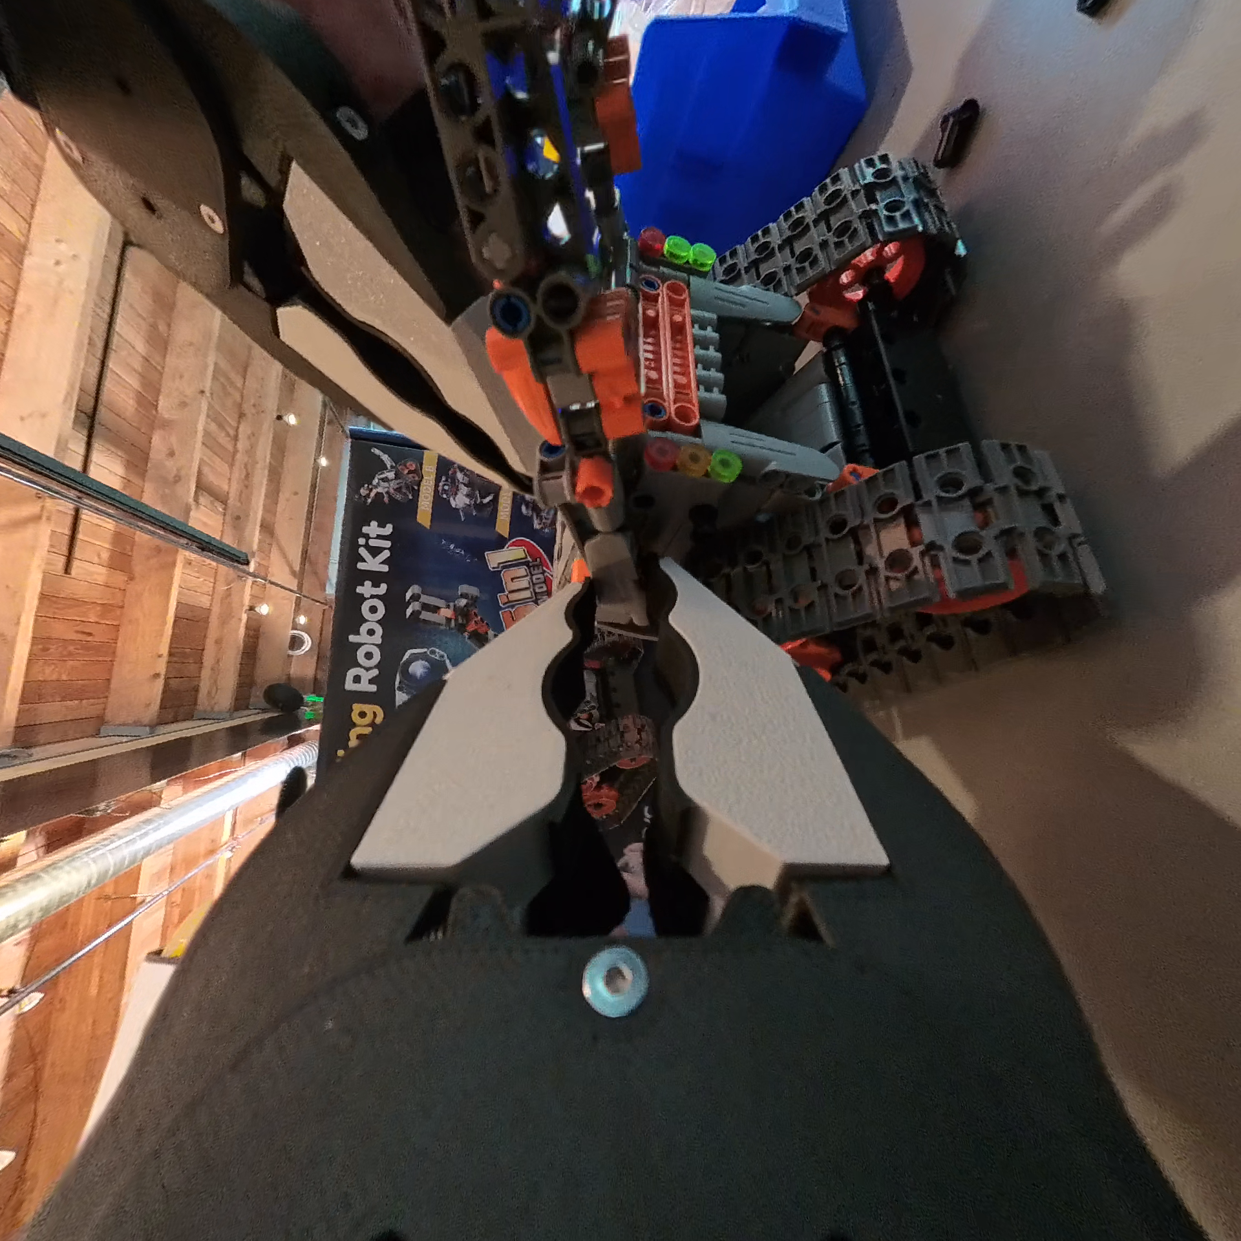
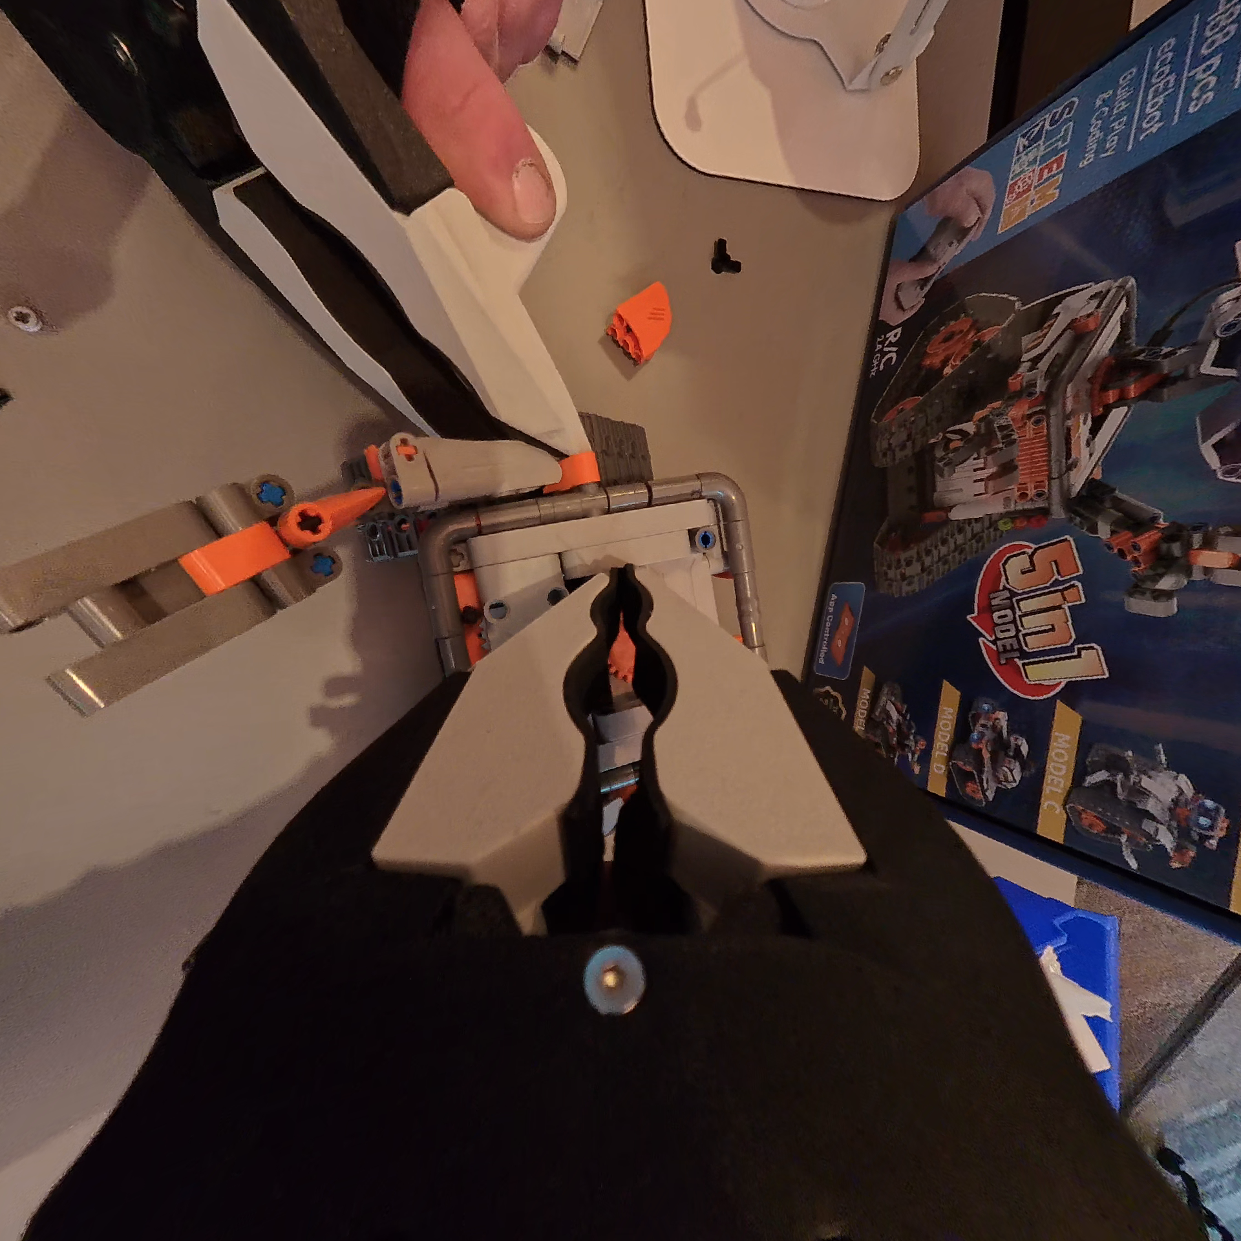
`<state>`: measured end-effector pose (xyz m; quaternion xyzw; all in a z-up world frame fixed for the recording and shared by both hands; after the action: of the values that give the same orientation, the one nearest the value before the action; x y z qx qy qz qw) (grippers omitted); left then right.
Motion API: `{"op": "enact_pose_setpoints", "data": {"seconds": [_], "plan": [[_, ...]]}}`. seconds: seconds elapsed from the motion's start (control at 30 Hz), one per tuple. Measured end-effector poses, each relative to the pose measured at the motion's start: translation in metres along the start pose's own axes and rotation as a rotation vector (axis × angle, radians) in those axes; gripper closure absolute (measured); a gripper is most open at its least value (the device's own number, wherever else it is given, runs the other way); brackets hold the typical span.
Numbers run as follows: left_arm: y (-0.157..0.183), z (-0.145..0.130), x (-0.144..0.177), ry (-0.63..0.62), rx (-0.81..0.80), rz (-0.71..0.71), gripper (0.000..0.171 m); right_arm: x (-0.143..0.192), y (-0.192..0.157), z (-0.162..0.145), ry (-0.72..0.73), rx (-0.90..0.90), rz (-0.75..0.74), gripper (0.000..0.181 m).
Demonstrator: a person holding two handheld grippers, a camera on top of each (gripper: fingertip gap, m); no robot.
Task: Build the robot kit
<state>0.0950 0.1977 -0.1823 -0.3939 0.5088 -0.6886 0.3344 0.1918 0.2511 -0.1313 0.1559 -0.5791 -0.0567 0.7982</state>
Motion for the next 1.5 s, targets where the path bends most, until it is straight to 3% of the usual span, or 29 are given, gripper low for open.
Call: {"op": "enact_pose_setpoints", "data": {"seconds": [0.13,0.2,0.43,0.6,0.73,1.0,1.2,1.33,1.5], "plan": [[-0.002,-0.004,0.000,-0.009,0.002,-0.037,0.159,0.000,0.000,0.001,-0.005,-0.006,-0.018,0.181],[-0.001,-0.006,0.001,-0.008,0.018,-0.069,0.149,0.005,-0.001,0.001,-0.014,-0.014,-0.043,0.181],[-0.011,-0.011,0.023,0.005,0.050,-0.135,0.140,0.071,-0.006,-0.004,0.089,-0.114,-0.199,0.166],[-0.007,-0.019,0.040,-0.040,0.036,-0.164,0.141,0.112,-0.045,-0.007,0.096,-0.166,-0.316,0.155],[-0.008,-0.021,0.056,-0.016,0.074,-0.170,0.139,0.127,-0.084,-0.011,0.110,-0.237,-0.390,0.150],[-0.009,-0.012,0.067,0.027,0.079,-0.165,0.137,0.090,-0.137,0.002,0.039,-0.234,-0.485,0.137],[-0.006,0.001,0.035,0.042,0.095,-0.160,0.129,0.052,-0.130,0.012,0.020,-0.279,-0.527,0.147],[-0.008,0.013,0.024,0.073,0.093,-0.122,0.130,0.044,-0.126,0.017,0.041,-0.310,-0.553,0.156],[-0.007,0.018,0.015,0.100,0.075,-0.082,0.143,0.040,-0.130,0.026,0.026,-0.321,-0.620,0.157]]}}
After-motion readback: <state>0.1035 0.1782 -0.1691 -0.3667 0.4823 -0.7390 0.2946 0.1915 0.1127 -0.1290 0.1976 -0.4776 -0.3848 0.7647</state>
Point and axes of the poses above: each gripper's, where its closed fingertips meet, x back along the fingers, z out of its top, y = z × x across the jaws, the point moved 7 cm from there along x, back along the fingers, and after that the axes turned 13 degrees about -y, right-handed, at the moved point
